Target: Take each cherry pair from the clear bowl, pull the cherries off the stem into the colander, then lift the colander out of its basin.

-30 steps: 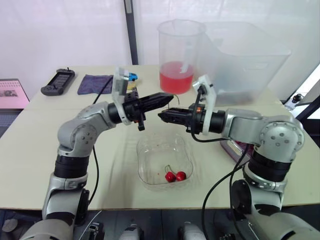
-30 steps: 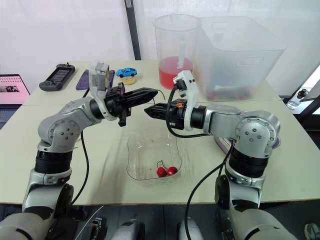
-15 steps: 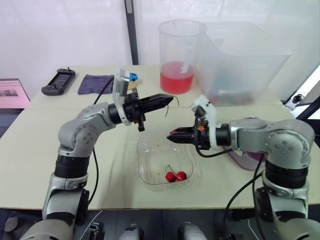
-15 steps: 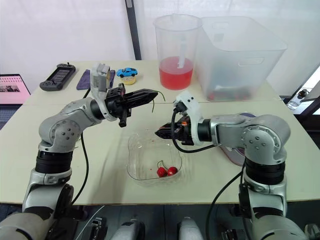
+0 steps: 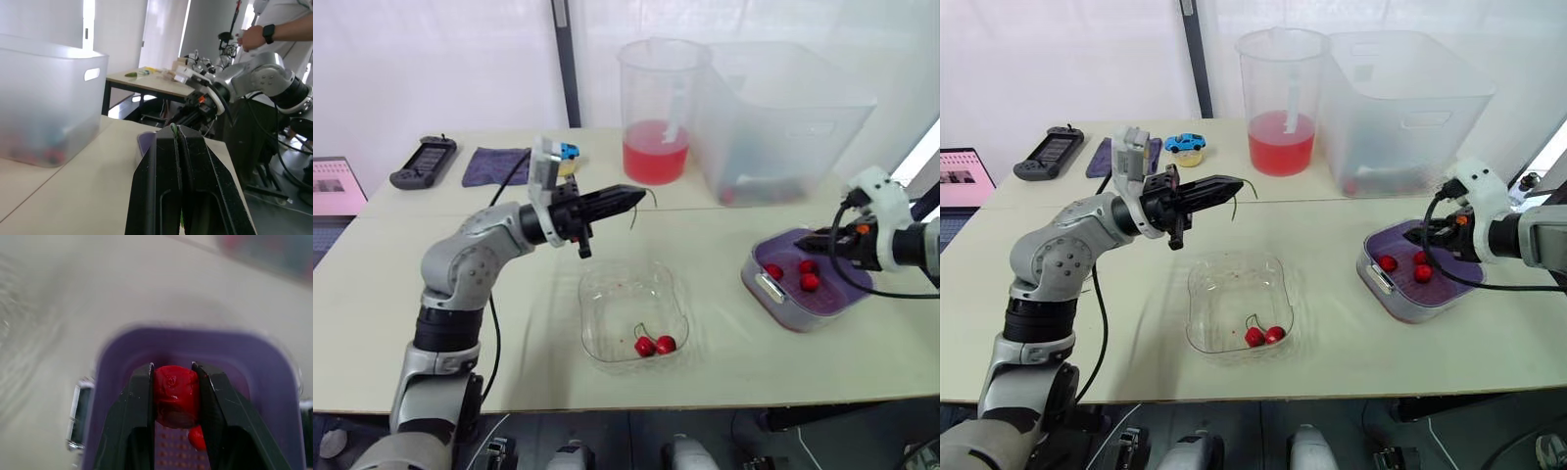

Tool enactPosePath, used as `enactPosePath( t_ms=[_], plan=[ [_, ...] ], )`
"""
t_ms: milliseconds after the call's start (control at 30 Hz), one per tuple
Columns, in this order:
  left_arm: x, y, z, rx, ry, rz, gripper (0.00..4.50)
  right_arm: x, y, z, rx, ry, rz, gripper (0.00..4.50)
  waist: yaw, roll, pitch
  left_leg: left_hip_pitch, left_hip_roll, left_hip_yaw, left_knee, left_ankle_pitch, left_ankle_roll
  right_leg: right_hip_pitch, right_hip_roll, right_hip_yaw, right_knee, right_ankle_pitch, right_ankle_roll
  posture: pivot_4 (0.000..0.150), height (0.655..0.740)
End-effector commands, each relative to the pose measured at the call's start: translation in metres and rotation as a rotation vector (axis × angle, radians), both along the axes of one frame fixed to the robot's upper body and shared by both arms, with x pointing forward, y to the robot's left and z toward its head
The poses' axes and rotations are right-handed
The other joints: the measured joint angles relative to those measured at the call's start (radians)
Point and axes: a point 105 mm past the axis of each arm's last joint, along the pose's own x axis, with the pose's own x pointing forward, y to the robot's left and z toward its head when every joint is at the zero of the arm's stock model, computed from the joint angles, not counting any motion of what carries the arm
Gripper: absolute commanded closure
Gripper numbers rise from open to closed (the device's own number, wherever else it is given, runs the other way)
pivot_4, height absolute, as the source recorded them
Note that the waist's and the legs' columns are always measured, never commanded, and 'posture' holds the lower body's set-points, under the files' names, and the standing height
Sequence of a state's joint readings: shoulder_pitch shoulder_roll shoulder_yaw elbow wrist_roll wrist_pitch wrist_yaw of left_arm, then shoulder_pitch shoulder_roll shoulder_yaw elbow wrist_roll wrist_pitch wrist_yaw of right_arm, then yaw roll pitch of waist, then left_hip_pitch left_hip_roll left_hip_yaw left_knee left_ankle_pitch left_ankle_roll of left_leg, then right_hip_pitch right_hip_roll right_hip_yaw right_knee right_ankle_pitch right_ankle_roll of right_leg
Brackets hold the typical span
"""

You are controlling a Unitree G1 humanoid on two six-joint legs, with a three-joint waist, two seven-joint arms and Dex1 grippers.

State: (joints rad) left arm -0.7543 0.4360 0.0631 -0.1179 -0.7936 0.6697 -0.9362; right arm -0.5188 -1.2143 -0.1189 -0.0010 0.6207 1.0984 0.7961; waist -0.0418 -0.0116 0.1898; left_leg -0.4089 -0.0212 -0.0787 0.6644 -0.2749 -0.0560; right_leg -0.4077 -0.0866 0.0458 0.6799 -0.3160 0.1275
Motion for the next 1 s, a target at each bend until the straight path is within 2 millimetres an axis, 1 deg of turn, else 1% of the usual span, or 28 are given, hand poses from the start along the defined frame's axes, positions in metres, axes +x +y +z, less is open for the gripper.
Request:
enactPosePath(
  t_ms=[33,67,133,233,300,367,400,467,533,567,633,667,700,733,767,867,1000],
  plan=[
    [-0.005,0.008,0.008,-0.005,-0.053,0.039,4.50,0.000,-0.005,-0.003,-0.018,0.004,0.017,2.76,0.003,0.000,0.000,0.000,0.000,0.000,0.000,0.000,0.000,0.000,0.000,0.000,0.000,0.000,0.000,0.150,0.7337],
    [-0.005,0.009,0.007,0.002,-0.055,0.047,4.50,-0.001,-0.005,-0.004,-0.031,0.010,0.025,2.52,0.003,0.000,0.000,0.000,0.000,0.000,0.000,0.000,0.000,0.000,0.000,0.000,0.000,0.000,0.000,0.150,0.7337],
    [-0.004,0.011,0.007,0.004,-0.054,0.057,4.50,-0.002,-0.007,-0.002,-0.054,0.008,0.035,1.62,0.004,0.000,0.000,0.000,0.000,-0.001,0.001,0.000,0.000,0.000,0.000,0.000,0.000,0.000,0.000,0.150,0.7337],
    [-0.003,0.014,0.008,0.008,-0.052,0.069,4.50,-0.001,-0.004,0.015,-0.054,-0.056,0.073,0.10,0.005,0.000,0.000,0.000,0.000,-0.002,0.001,0.000,0.000,0.000,0.000,0.000,0.000,0.000,0.000,0.150,0.7337],
    [-0.001,0.017,0.007,0.013,-0.047,0.079,4.50,0.000,0.003,0.029,-0.065,-0.136,0.143,0.03,0.004,0.000,0.000,0.000,0.000,-0.002,0.001,0.000,0.000,0.000,0.000,0.000,0.000,0.000,0.000,0.150,0.7337],
    [0.000,0.019,0.006,0.019,-0.040,0.087,4.50,0.001,0.005,0.036,-0.090,-0.187,0.183,0.03,0.004,0.000,0.000,0.000,0.000,-0.002,0.001,0.000,0.000,0.000,0.000,0.000,0.000,0.000,0.000,0.150,0.7337],
    [0.003,0.021,0.003,0.025,-0.003,0.107,4.50,0.001,0.011,0.046,-0.104,-0.240,0.229,0.03,0.004,0.000,0.000,0.000,0.000,-0.002,0.001,0.000,0.000,0.000,0.000,0.000,0.000,0.000,0.000,0.150,0.7337],
    [0.012,0.029,-0.003,0.050,0.048,0.162,4.50,-0.010,0.048,0.076,-0.112,-0.407,0.462,0.03,0.001,0.000,0.000,0.000,0.000,-0.002,0.001,0.000,0.000,0.000,0.000,0.000,0.000,0.000,0.000,0.150,0.7337],
    [0.018,0.037,-0.008,0.068,0.092,0.210,4.50,-0.026,0.087,0.100,-0.011,-0.512,0.655,0.03,-0.008,0.001,0.000,0.000,0.000,-0.002,0.000,0.000,0.000,0.000,0.001,0.000,0.000,0.000,0.000,0.150,0.7337],
    [0.020,0.043,-0.011,0.080,0.105,0.235,4.50,-0.034,0.106,0.111,0.054,-0.548,0.740,0.03,-0.007,0.001,0.000,0.001,0.001,-0.003,0.000,0.000,0.000,0.000,0.002,0.000,0.000,0.000,0.000,0.150,0.7337],
    [0.023,0.054,-0.015,0.094,0.132,0.282,4.50,-0.048,0.134,0.122,0.142,-0.571,0.887,0.03,-0.008,0.001,0.000,0.001,0.002,-0.004,0.000,0.000,-0.001,0.000,0.003,0.000,0.000,0.000,0.000,0.150,0.7337],
    [0.024,0.060,-0.017,0.096,0.143,0.298,4.50,-0.053,0.144,0.124,0.168,-0.571,0.939,0.03,-0.003,0.001,0.000,0.000,0.002,-0.004,0.000,0.001,-0.001,0.000,0.003,0.000,0.000,0.000,0.000,0.150,0.7337],
    [0.027,0.070,-0.018,0.076,0.163,0.331,4.50,-0.055,0.152,0.124,0.186,-0.568,0.979,0.03,-0.002,0.000,0.001,0.000,0.002,-0.005,0.000,0.001,-0.002,0.000,0.003,0.000,0.000,0.000,0.000,0.150,0.7337],
    [0.030,0.080,-0.019,0.058,0.186,0.366,4.50,-0.056,0.158,0.124,0.197,-0.565,1.003,0.03,0.000,0.000,0.000,0.000,0.002,-0.005,0.000,0.001,-0.002,0.000,0.003,-0.001,0.000,0.000,0.000,0.150,0.7337],
    [0.033,0.093,-0.025,0.061,0.223,0.416,4.50,-0.055,0.163,0.123,0.196,-0.560,1.019,0.03,0.003,0.000,0.000,0.000,0.002,-0.005,0.000,0.001,-0.002,0.000,0.002,-0.001,0.000,0.000,0.000,0.150,0.7337],
    [0.031,0.136,-0.043,0.053,0.304,0.545,4.50,-0.050,0.173,0.112,0.181,-0.526,1.065,0.03,0.005,0.000,0.001,0.000,0.000,-0.005,0.001,0.000,-0.001,0.000,-0.001,-0.001,0.000,0.000,0.000,0.150,0.7337],
    [0.021,0.178,-0.066,0.074,0.397,0.663,4.50,-0.045,0.179,0.100,0.167,-0.487,1.104,0.03,0.003,0.000,0.001,0.000,0.000,-0.005,0.000,0.000,-0.001,-0.001,-0.001,-0.001,0.000,0.000,0.000,0.150,0.7337]
  ],
)
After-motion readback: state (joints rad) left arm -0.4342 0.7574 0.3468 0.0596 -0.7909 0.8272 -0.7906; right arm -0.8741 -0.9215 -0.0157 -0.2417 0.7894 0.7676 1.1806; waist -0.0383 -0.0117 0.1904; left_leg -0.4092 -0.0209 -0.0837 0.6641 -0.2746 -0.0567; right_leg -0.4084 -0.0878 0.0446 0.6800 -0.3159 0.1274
